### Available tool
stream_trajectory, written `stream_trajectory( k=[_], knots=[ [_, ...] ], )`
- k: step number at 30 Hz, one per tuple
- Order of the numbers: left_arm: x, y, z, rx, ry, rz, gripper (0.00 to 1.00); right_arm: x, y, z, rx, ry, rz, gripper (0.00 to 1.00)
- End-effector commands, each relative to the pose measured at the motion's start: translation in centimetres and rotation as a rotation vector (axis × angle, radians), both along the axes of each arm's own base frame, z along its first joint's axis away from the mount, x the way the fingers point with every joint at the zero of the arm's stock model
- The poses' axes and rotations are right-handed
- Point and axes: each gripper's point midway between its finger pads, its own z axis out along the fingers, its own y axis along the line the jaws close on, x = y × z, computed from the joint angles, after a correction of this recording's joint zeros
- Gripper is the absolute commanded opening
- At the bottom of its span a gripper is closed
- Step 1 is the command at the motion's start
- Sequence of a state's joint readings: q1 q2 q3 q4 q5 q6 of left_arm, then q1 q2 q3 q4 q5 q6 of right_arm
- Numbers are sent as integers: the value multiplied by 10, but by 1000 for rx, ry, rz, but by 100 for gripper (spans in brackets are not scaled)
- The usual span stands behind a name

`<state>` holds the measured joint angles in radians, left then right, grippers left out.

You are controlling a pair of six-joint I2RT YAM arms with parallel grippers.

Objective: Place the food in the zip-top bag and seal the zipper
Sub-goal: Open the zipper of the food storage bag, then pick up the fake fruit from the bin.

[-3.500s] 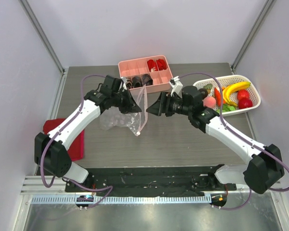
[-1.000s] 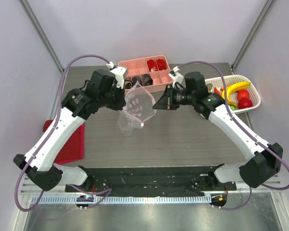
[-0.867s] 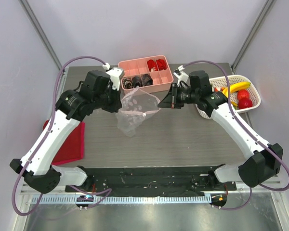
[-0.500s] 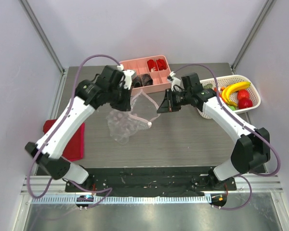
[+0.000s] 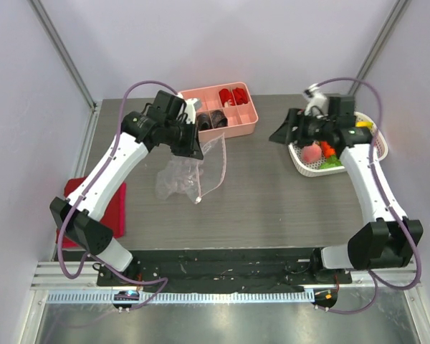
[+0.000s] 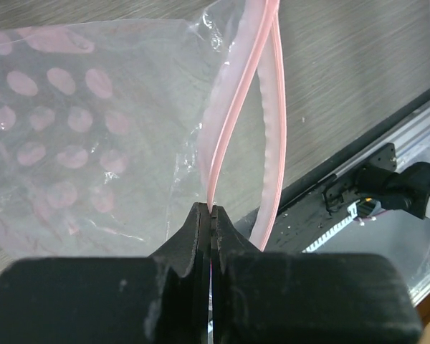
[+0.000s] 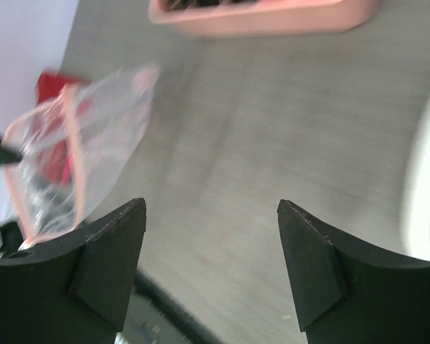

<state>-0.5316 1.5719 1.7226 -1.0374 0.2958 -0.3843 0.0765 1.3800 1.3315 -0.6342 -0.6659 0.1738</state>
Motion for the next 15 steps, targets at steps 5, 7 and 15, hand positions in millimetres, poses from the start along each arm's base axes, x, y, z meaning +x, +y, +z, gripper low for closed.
stream_trajectory(
  k=[5, 7, 15],
  knots=[
    [-1, -13, 25, -106, -37, -21, 0, 34, -163, 45, -193, -200, -349, 81],
    [-2, -14, 24, -111, -33, -22, 0, 36, -197, 38, -305, -189, -386, 80],
    [-2, -13, 27, -114, -39, -20, 0, 77, -273, -17, -465, -15, -527, 79]
  ],
)
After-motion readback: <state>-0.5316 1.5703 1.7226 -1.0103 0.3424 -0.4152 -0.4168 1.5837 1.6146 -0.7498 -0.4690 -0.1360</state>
